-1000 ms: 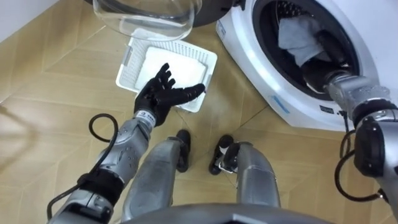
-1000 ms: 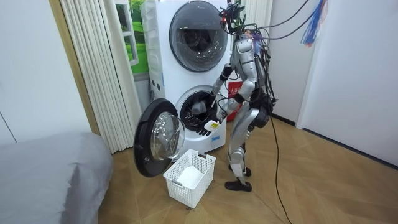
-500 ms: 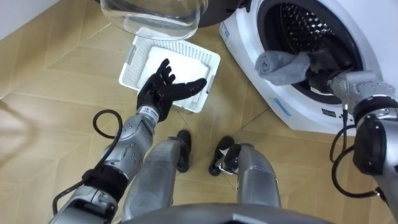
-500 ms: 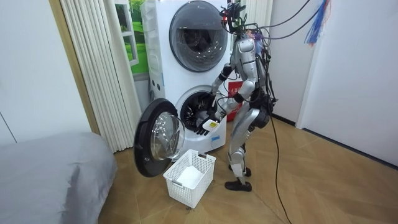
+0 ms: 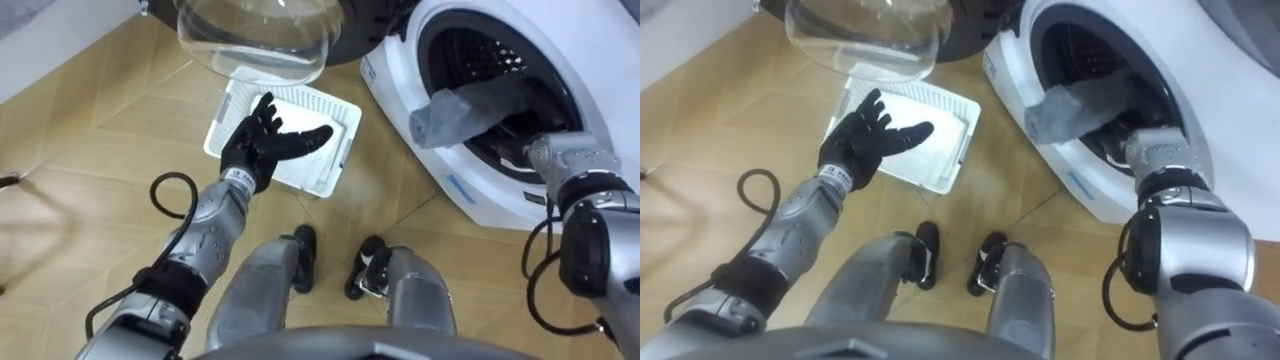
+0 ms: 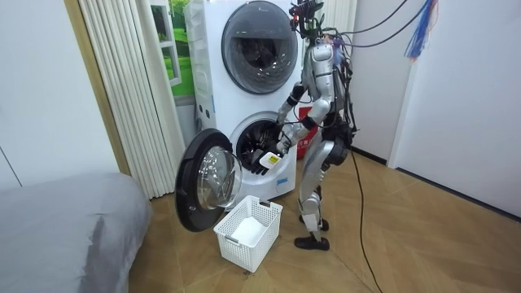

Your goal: Put towel into washing machine

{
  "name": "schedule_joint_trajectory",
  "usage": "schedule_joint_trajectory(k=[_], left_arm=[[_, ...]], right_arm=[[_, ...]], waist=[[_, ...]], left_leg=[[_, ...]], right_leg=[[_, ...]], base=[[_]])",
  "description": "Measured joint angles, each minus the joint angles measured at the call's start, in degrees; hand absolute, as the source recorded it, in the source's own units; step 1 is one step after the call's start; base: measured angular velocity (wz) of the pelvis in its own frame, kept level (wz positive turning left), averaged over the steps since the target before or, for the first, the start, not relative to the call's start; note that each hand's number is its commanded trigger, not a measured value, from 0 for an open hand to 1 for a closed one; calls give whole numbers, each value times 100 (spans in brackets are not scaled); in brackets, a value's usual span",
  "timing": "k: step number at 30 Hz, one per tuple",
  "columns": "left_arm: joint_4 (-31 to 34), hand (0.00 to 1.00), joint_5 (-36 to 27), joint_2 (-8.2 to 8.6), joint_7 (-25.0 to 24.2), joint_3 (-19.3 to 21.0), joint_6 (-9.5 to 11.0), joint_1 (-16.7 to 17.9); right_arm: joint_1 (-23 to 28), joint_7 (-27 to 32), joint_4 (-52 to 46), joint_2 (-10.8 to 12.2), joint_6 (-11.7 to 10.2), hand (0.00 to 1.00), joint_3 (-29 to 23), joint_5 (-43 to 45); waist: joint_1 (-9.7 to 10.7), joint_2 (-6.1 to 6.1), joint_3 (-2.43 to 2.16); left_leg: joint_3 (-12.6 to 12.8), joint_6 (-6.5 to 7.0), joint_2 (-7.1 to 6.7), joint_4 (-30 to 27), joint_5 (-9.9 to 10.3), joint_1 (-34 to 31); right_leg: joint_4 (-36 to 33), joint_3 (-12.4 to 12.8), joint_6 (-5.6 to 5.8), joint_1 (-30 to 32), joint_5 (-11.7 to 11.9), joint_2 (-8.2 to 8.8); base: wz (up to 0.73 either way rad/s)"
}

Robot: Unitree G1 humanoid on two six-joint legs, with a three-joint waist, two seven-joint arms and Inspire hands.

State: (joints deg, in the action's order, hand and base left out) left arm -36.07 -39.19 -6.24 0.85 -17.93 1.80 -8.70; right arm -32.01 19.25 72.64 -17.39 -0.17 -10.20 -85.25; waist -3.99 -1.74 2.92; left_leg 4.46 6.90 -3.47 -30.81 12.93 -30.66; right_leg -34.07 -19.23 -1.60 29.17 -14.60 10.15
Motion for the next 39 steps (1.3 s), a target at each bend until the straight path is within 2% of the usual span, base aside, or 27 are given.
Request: schedule_joint_trajectory(k=[4, 5, 8, 11, 13, 15, 17, 20, 22, 24, 26, 29, 32, 39], left_arm=[[-181, 0, 77, -87, -18, 51, 3, 121], [-274, 0, 252, -103, -44, 137, -10, 224], [-446, 0, 954, -183, -30, 427, 3, 588], [-469, 0, 1507, -225, 30, 856, 24, 1097], [-639, 0, 1773, -246, 84, 1027, 45, 1313], [-1023, 0, 1954, -297, 180, 1173, 116, 1599], [-1277, 0, 2128, -351, 235, 1228, 116, 1749], [-1544, 0, 2503, -328, 287, 1509, 117, 1995], [-1639, 0, 2655, -291, 362, 1622, 124, 2124], [-1893, 0, 2720, -230, 395, 1789, 140, 2165], [-1961, 0, 2894, -231, 421, 1946, 146, 2235], [-1961, 0, 3009, -227, 531, 2095, 150, 2354], [-2158, 0, 3132, -205, 534, 2231, 118, 2402], [-2368, 0, 3440, -134, 621, 2253, -6, 2397]], right_arm=[[540, -95, -389, 145, -130, 0, 9, 54], [799, -195, -406, 233, -230, 0, 17, 142], [1457, -522, -386, 331, -298, 0, 101, 518], [2199, -822, -313, 401, -310, 0, 325, 1264], [2555, -952, -160, 418, -346, 0, 506, 1682], [2958, -974, 52, 447, -342, 0, 558, 2089], [3234, -1016, 77, 488, -350, 0, 566, 2293], [3563, -1093, 52, 616, -344, 0, 490, 2727], [3616, -1154, 52, 672, -344, 0, 492, 3141], [3642, -1328, 120, 693, -332, 0, 505, 4009], [3689, -1469, 122, 718, -333, 0, 618, 4527], [3764, -1600, 114, 781, -315, 0, 724, 5214], [3764, -1764, 174, 805, -244, 0, 785, 6027], [3758, -1875, 350, 812, -130, 0, 899, 6634]], waist=[[-6, 77, -47], [-10, 133, -85], [3, 168, -116], [9, 170, -133], [15, 169, -167], [60, 147, -237], [96, 120, -267], [213, 67, -297], [233, 67, -287], [246, 107, -270], [245, 96, -256], [230, 70, -282], [231, 74, -275], [222, 81, -252]], left_leg=[[-7, -10, 30, 321, -12, 339], [-11, -11, 69, 408, -12, 495], [-7, -24, 74, 762, -20, 969], [60, -33, 74, 1041, -26, 1405], [60, -34, 70, 1183, -26, 1648], [62, -37, 71, 1360, -28, 1945], [47, -38, 71, 1420, -27, 2141], [48, -51, 73, 1614, -23, 2519], [49, -73, 79, 1667, -17, 2675], [55, -123, 89, 1879, -2, 2977], [65, -137, 85, 2000, -11, 3142], [81, -139, 87, 2040, -12, 3262], [114, -142, 91, 2047, -15, 3366], [165, -144, 103, 2135, -14, 3441]], right_leg=[[395, 51, 64, -357, 113, -170], [623, 71, 81, -543, 199, -251], [1038, 98, 141, -1023, 250, -327], [1304, 175, 183, -1405, 277, -396], [1465, 178, 200, -1653, 286, -421], [1590, 200, 207, -1902, 290, -435], [1789, 201, 231, -2157, 305, -480], [2045, 245, 247, -2551, 316, -541], [2061, 285, 247, -2679, 316, -553], [2125, 306, 249, -2892, 316, -583], [2150, 344, 260, -3022, 324, -627], [2151, 402, 262, -3067, 325, -643], [2168, 454, 262, -3135, 326, -658], [2280, 506, 272, -3234, 358, -696]], base=[[-8], [-10], [-5], [-14], [-9], [-9], [-4], [-4], [-14], [-6], [-8], [-6], [-8], [-3]])
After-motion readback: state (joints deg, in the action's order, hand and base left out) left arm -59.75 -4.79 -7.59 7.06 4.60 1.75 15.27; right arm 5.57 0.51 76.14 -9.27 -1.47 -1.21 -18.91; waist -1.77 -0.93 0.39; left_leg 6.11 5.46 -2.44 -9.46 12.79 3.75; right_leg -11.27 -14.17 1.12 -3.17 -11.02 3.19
